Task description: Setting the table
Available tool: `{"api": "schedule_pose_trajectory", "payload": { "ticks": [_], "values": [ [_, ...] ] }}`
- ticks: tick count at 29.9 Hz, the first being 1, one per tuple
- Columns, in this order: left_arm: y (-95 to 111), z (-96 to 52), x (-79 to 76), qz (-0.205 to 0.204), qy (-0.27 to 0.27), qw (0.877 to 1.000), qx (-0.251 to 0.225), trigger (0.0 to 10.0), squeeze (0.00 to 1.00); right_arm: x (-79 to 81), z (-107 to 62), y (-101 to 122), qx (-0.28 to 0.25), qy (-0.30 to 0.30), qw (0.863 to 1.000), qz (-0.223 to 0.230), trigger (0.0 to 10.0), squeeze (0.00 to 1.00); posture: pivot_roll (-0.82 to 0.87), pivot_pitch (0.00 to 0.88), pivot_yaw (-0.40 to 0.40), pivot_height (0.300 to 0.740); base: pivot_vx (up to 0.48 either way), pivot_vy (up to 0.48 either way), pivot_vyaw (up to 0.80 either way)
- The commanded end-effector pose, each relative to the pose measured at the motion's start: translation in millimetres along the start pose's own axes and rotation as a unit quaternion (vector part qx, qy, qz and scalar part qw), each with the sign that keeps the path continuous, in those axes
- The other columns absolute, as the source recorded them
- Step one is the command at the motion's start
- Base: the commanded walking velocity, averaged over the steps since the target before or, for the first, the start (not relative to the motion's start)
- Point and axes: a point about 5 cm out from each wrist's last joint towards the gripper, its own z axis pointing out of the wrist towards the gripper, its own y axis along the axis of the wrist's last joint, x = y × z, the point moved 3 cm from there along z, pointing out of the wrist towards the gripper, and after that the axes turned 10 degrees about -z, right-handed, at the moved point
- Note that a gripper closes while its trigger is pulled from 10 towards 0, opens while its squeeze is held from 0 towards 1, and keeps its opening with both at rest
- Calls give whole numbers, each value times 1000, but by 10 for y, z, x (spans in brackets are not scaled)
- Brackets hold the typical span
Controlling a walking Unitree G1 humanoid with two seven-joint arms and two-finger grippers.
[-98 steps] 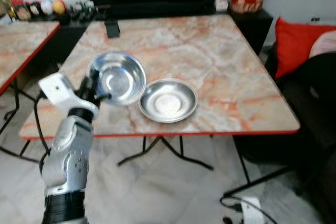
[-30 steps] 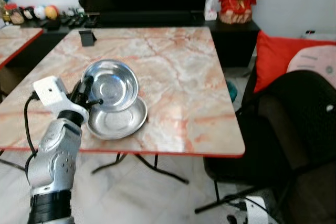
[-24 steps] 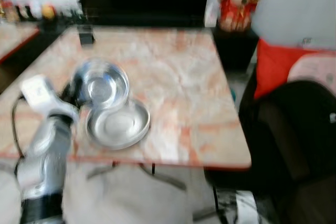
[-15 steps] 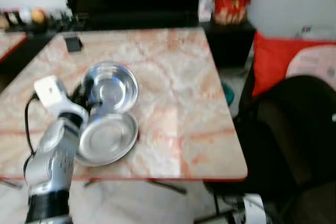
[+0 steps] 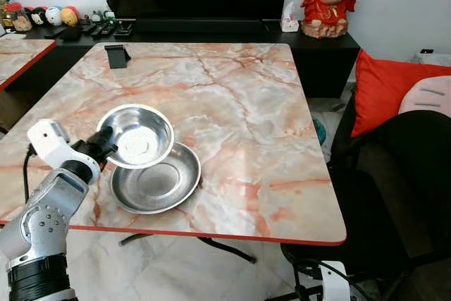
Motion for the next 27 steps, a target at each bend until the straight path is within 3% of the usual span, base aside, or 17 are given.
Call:
{"api": "schedule_pose_trajectory", "payload": {
  "ticks": [1,11,27],
  "values": [
    [-98,-18,-11,15,-1,999,35,10000,0,-10,3,14,0,0,1000,-1,10000,0,-49,0,11,720,0,0,0],
    [-257,7,-117,15,-12,997,70,10000,0,-10,3,19,0,0,1000,-1,10000,0,-54,0,14,720,0,0,0],
    [-271,86,-72,13,14,998,52,10000,0,8,4,15,-1,2,1000,2,10000,0,-62,0,25,720,0,0,0]
  ]
}}
